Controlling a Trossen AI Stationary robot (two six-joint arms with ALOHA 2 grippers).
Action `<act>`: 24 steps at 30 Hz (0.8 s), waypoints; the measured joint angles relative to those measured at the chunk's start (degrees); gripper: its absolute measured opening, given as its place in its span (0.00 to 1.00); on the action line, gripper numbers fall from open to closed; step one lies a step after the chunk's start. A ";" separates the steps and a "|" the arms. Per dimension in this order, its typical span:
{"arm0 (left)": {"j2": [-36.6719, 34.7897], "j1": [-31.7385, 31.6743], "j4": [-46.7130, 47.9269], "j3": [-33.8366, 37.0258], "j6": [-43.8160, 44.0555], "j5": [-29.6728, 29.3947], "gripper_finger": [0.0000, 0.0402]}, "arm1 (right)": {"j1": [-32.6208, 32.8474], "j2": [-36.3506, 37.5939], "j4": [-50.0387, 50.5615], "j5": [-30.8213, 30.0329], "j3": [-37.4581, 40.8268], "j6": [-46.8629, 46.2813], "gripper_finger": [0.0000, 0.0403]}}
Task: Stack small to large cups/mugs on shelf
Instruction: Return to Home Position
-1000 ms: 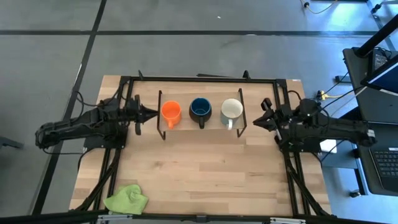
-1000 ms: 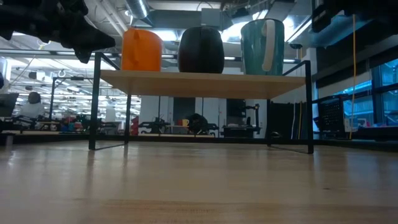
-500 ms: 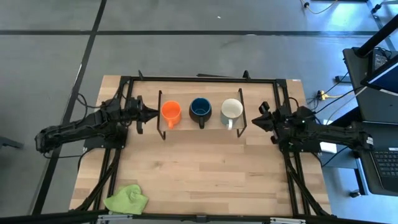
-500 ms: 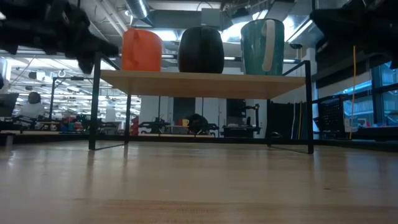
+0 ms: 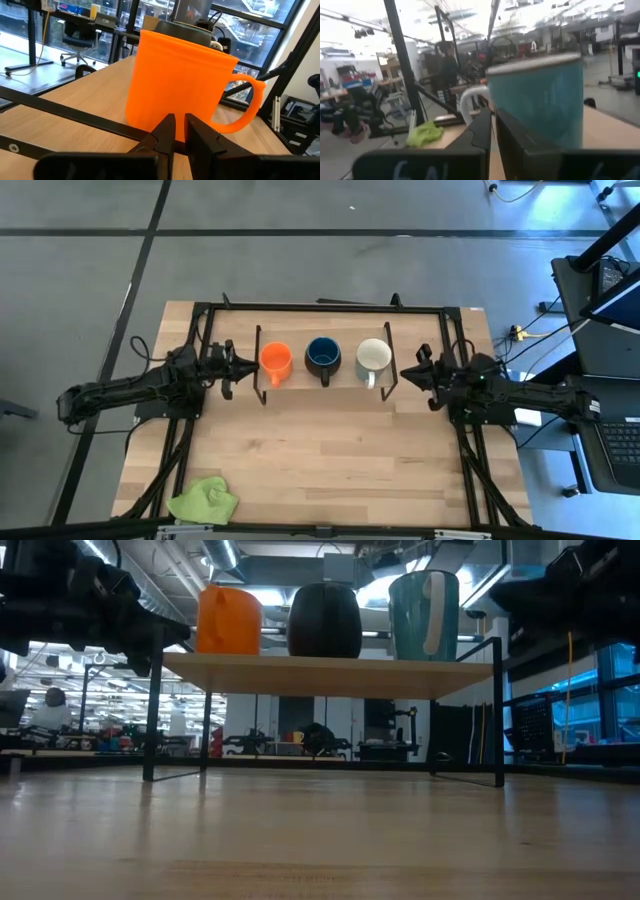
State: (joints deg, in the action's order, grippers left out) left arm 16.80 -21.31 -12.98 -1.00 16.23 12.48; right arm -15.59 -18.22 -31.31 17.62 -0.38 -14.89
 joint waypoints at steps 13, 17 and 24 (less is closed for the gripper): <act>0.11 -0.06 1.67 -0.10 -6.14 0.55 0.08 | 0.02 0.00 10.69 2.04 0.00 1.87 0.07; 0.12 -0.06 1.69 -0.10 -6.45 0.12 0.08 | 0.02 0.00 11.41 1.17 0.00 3.26 0.07; 0.22 -0.06 1.67 -0.10 -6.26 -0.09 0.08 | 0.02 0.00 10.66 -7.43 0.00 8.28 0.07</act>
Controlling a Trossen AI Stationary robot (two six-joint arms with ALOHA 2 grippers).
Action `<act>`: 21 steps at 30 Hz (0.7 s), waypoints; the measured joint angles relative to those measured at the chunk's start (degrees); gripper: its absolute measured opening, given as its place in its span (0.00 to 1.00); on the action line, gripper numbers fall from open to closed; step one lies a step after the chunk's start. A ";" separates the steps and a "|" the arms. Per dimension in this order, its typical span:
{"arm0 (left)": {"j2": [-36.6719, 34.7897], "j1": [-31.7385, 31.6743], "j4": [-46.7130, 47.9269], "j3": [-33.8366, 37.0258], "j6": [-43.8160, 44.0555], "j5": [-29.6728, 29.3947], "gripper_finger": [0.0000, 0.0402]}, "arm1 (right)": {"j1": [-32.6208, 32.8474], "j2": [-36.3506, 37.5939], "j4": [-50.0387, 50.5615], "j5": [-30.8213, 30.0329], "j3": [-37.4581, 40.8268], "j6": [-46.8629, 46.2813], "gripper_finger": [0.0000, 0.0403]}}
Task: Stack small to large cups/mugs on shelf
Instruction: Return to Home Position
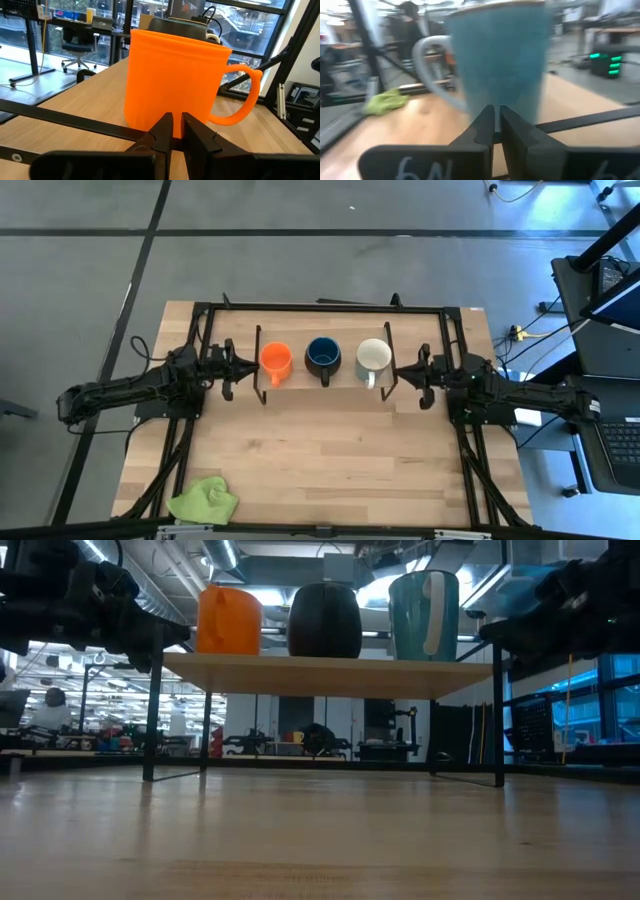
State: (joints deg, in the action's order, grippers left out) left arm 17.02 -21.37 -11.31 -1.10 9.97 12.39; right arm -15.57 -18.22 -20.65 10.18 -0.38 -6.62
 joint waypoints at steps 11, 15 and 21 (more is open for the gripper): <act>0.00 0.04 0.00 0.00 1.94 -0.20 0.08 | 0.00 0.00 3.79 -18.18 0.00 0.07 0.07; 0.00 0.04 0.00 0.00 1.97 -0.20 0.08 | -0.02 -0.04 11.61 -23.89 0.00 -7.34 0.07; 0.00 0.04 0.00 0.00 1.58 -0.23 0.08 | -0.02 -0.04 17.54 -22.42 0.00 -12.62 0.07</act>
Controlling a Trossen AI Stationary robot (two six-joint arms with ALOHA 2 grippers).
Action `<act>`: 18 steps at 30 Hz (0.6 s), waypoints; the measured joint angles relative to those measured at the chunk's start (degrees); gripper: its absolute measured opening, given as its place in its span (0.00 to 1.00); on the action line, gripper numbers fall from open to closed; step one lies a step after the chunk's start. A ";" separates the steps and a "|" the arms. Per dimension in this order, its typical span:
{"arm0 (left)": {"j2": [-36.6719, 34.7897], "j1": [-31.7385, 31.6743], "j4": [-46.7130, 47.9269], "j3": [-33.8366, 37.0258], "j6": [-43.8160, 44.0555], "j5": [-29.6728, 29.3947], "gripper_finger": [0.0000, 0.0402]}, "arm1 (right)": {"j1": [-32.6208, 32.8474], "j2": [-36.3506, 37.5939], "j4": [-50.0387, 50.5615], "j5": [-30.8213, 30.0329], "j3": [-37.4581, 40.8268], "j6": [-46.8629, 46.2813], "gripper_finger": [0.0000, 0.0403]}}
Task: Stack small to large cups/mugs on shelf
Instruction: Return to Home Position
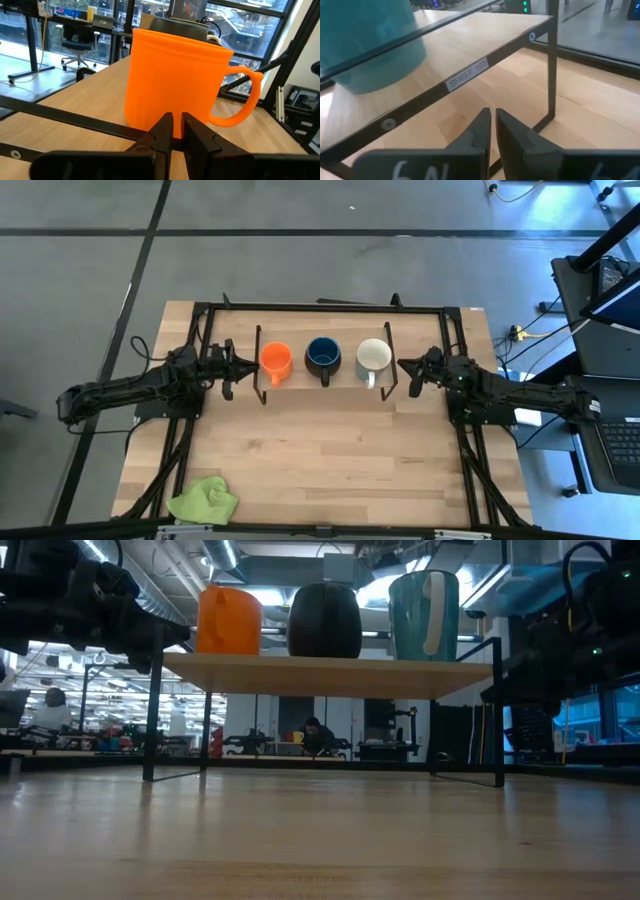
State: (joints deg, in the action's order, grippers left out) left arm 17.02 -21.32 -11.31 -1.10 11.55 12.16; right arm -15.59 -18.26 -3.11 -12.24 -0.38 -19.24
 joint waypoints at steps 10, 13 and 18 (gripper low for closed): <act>0.00 0.07 0.08 0.00 -4.26 -3.16 0.08 | 0.00 0.00 -0.01 0.25 0.00 1.70 0.07; 0.04 0.03 -0.17 0.01 -3.97 -7.54 0.08 | 0.00 0.00 -0.03 0.24 0.00 1.70 0.07; 0.32 0.00 -1.61 0.41 -3.83 -17.43 0.08 | 0.00 0.00 -0.05 -0.14 0.00 1.70 0.07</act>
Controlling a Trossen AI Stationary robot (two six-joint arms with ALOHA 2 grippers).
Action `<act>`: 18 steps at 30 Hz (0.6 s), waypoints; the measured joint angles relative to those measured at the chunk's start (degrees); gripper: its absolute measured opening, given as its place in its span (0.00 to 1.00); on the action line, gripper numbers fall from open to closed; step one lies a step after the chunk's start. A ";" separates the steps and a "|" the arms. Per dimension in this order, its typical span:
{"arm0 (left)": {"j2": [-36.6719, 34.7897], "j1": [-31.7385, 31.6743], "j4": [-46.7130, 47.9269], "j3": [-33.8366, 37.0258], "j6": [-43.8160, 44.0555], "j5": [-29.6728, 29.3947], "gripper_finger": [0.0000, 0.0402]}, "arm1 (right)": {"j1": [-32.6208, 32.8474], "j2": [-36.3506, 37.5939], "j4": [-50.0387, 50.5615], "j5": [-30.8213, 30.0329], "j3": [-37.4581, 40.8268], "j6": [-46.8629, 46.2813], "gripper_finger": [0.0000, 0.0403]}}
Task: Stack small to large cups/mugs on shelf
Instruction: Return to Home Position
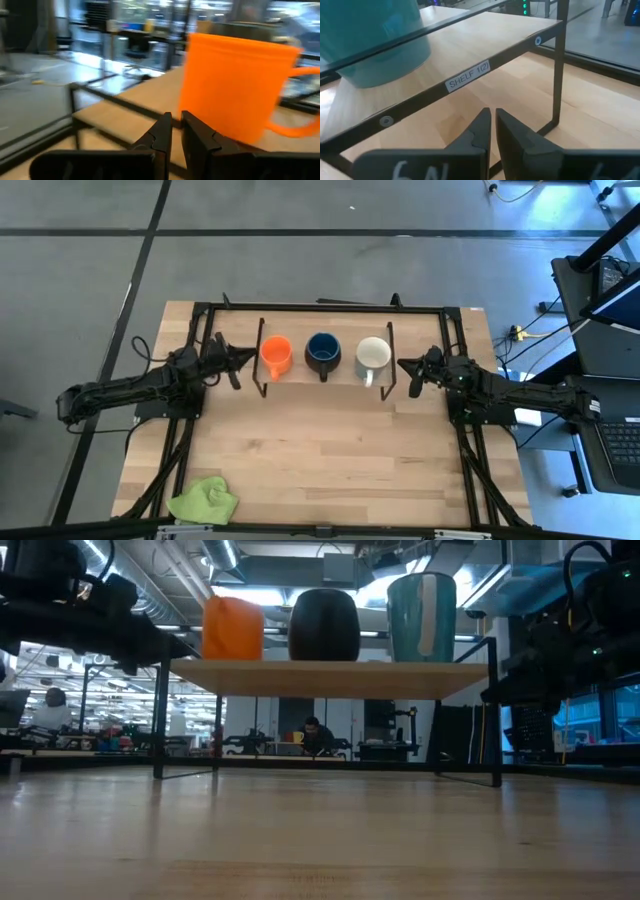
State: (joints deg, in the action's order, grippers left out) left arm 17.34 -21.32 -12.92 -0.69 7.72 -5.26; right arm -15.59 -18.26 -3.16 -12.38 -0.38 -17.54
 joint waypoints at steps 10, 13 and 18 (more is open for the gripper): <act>0.43 -0.09 5.49 0.38 -0.41 -5.07 0.08 | 0.00 0.00 -0.02 -0.04 0.00 0.57 0.07; 0.77 -0.07 5.78 0.38 -0.40 -4.54 0.08 | 0.02 0.00 -0.02 -0.04 0.00 1.52 0.07; 0.86 -0.09 7.56 0.35 -0.39 2.89 0.08 | 0.00 -0.62 -0.09 -1.49 0.00 1.57 0.07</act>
State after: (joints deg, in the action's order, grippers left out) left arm 18.20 -21.41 -5.36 -0.34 7.33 -2.37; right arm -15.59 -18.88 -3.25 -13.87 -0.38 -15.97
